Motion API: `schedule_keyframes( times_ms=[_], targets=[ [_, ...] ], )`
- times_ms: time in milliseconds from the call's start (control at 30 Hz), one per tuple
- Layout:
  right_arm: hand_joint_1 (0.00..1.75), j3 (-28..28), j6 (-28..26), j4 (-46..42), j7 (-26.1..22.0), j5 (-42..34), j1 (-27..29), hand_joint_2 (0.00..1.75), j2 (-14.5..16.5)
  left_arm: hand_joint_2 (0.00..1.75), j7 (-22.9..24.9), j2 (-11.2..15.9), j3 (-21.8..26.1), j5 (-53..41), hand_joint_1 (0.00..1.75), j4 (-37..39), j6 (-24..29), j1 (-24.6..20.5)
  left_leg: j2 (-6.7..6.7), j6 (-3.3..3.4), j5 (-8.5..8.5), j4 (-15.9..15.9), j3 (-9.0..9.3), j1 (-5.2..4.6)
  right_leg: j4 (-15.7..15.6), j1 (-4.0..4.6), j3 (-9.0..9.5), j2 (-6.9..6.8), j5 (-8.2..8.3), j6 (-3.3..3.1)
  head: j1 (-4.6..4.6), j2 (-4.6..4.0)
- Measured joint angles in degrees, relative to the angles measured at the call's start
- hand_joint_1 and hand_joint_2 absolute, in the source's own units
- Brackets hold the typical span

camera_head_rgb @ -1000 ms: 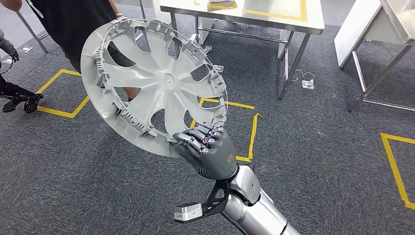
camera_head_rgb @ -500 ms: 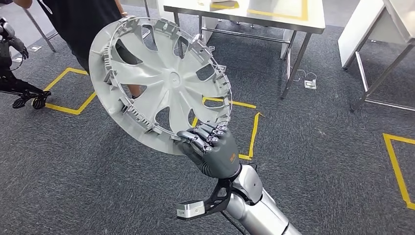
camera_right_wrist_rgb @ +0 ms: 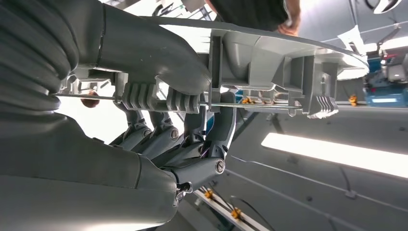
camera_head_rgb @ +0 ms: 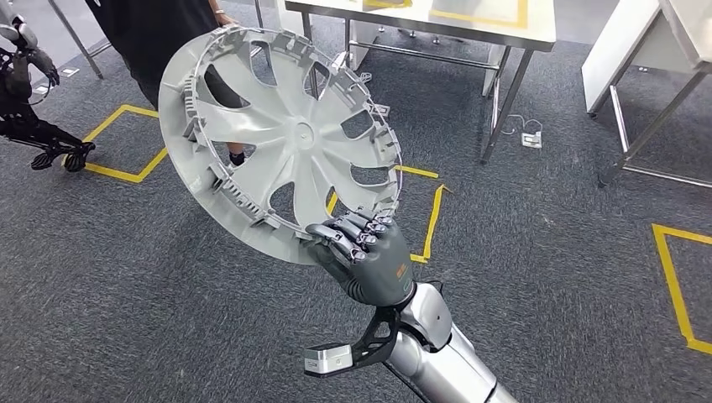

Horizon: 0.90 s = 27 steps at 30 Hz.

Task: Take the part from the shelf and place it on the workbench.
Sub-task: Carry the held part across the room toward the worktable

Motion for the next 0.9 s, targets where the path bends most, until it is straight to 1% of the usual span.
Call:
schedule_keyframes(
  times_ms=[33,100,133,200,233,267,367,567,600,667,700,733,767,800,833,867,900],
  targets=[
    [1.75,0.0,-0.1,0.0,0.0,0.0,0.0,1.75,0.0,1.75,-0.2,0.0,0.0,-0.1,0.00,0.0,-0.1,0.0,0.01,0.20,0.16,-0.1,-0.19,-0.05,-0.1,0.01,-0.07,0.02,0.05,-0.55,0.03,0.00],
    [1.75,0.0,-0.1,0.0,0.0,0.1,0.0,1.75,0.0,1.75,-0.4,0.0,0.0,-0.4,0.00,0.0,-0.3,0.1,0.04,0.52,0.53,-0.3,-0.45,-0.14,-0.4,0.09,-0.20,0.07,0.30,-1.97,0.04,0.00],
    [1.75,-0.1,-0.2,0.0,0.0,0.1,0.0,1.75,0.0,1.75,-0.3,0.0,-0.1,-0.6,0.00,0.0,-0.3,0.1,0.04,0.73,0.70,-0.3,-0.58,-0.21,-0.5,0.09,-0.24,0.08,0.81,-2.21,0.04,0.00],
    [1.75,-0.1,-0.2,0.0,0.0,0.1,0.1,1.75,0.0,1.75,-0.1,0.0,-0.3,-0.8,0.00,0.0,-0.4,0.1,0.05,1.05,0.99,-0.2,-0.86,-0.30,-0.9,0.01,-0.30,0.11,1.54,-1.43,0.05,0.00],
    [1.75,-0.1,-0.2,0.0,0.0,0.1,0.1,1.75,0.0,1.75,0.0,0.0,-0.3,-0.9,0.00,0.1,-0.4,0.1,0.05,1.13,1.10,-0.2,-0.98,-0.31,-1.0,-0.01,-0.34,0.12,1.84,-0.99,0.05,0.00],
    [1.75,-0.1,-0.2,0.0,0.0,0.1,0.1,1.75,0.0,1.75,0.1,0.0,-0.4,-1.0,0.00,0.1,-0.4,0.1,0.06,1.20,1.20,-0.1,-1.11,-0.32,-1.2,-0.03,-0.39,0.14,2.05,-0.67,0.06,0.00],
    [1.75,-0.1,-0.2,0.0,0.0,0.1,0.0,1.75,0.0,1.75,0.0,0.0,-0.4,-0.9,0.00,0.1,-0.6,0.1,0.05,1.32,1.34,-0.1,-1.38,-0.32,-1.4,-0.04,-0.53,0.15,2.33,-0.27,0.06,0.00],
    [1.75,-0.1,-0.6,0.0,0.0,0.1,0.0,1.75,0.0,1.75,-1.0,0.0,-0.4,0.2,0.00,0.1,-1.5,0.1,0.03,1.36,1.35,0.0,-1.57,-0.39,-1.5,-0.08,-0.66,0.14,2.48,-0.02,0.05,0.00],
    [1.75,-0.1,-0.6,0.0,0.1,0.1,0.1,1.75,0.0,1.75,-1.2,0.0,-0.4,0.4,0.00,0.1,-1.5,0.1,0.01,1.48,1.37,0.0,-1.61,-0.47,-1.7,-0.18,-0.60,0.11,2.59,0.37,0.04,0.00],
    [1.75,-0.1,-0.7,-0.1,0.1,0.1,0.1,1.75,0.0,1.75,-1.3,0.0,-0.4,0.7,0.00,0.1,-1.5,0.1,0.02,1.94,1.84,-0.9,-0.98,-0.22,-1.9,-0.19,-0.57,0.11,2.55,1.30,0.07,0.00],
    [1.75,-0.1,-0.7,-0.1,0.1,0.1,0.0,1.75,0.0,1.75,-1.3,0.0,-0.4,0.8,0.00,0.1,-1.5,0.1,0.06,2.18,2.16,-1.6,-0.59,0.00,-1.1,-0.22,-0.96,0.21,1.83,1.68,0.20,0.00],
    [1.75,-0.1,-0.7,-0.1,0.2,0.1,-0.1,1.75,0.0,1.75,-1.3,0.0,-0.4,0.8,0.00,0.1,-1.4,0.0,0.12,2.33,2.45,-2.1,-0.22,0.26,1.1,-0.24,-1.93,0.35,0.48,1.79,0.40,0.00],
    [1.75,-0.1,-0.6,-0.1,0.1,0.1,-0.1,1.75,0.0,1.75,-1.3,0.0,-0.4,0.8,0.00,0.1,-1.4,0.1,0.17,2.35,2.56,-2.3,-0.16,0.32,4.4,-0.43,-3.40,0.50,-1.31,1.83,0.60,0.00],
    [1.75,-0.1,-0.6,-0.1,0.1,0.1,-0.1,1.75,-0.1,1.75,-1.3,0.0,-0.4,0.8,0.00,0.1,-1.3,0.1,0.19,2.34,2.54,-2.3,-0.16,0.36,8.5,-0.61,-5.19,0.59,-3.16,1.91,0.74,0.00],
    [1.75,-0.1,-0.6,-0.1,0.1,0.1,0.0,1.75,-0.1,1.75,-1.4,0.0,-0.3,0.8,0.00,0.1,-1.3,0.1,0.20,2.25,2.46,-2.3,-0.18,0.39,11.9,-0.83,-6.74,0.62,-4.39,2.03,0.83,0.00],
    [1.75,-0.1,-0.6,-0.1,0.2,0.1,0.1,1.75,-0.1,1.75,-1.4,0.0,-0.3,0.8,0.00,0.1,-1.3,0.1,0.17,2.07,2.33,-2.2,-0.15,0.45,13.6,-1.08,-7.49,0.62,-4.66,2.16,0.85,0.00],
    [1.75,-0.1,-0.6,-0.1,0.2,0.0,0.1,1.75,-0.1,1.75,-1.4,0.0,-0.3,0.8,0.00,0.1,-1.3,0.1,0.09,1.78,2.12,-2.1,-0.09,0.57,13.0,-1.35,-7.08,0.62,-3.83,2.33,0.87,0.00]
  ],
)
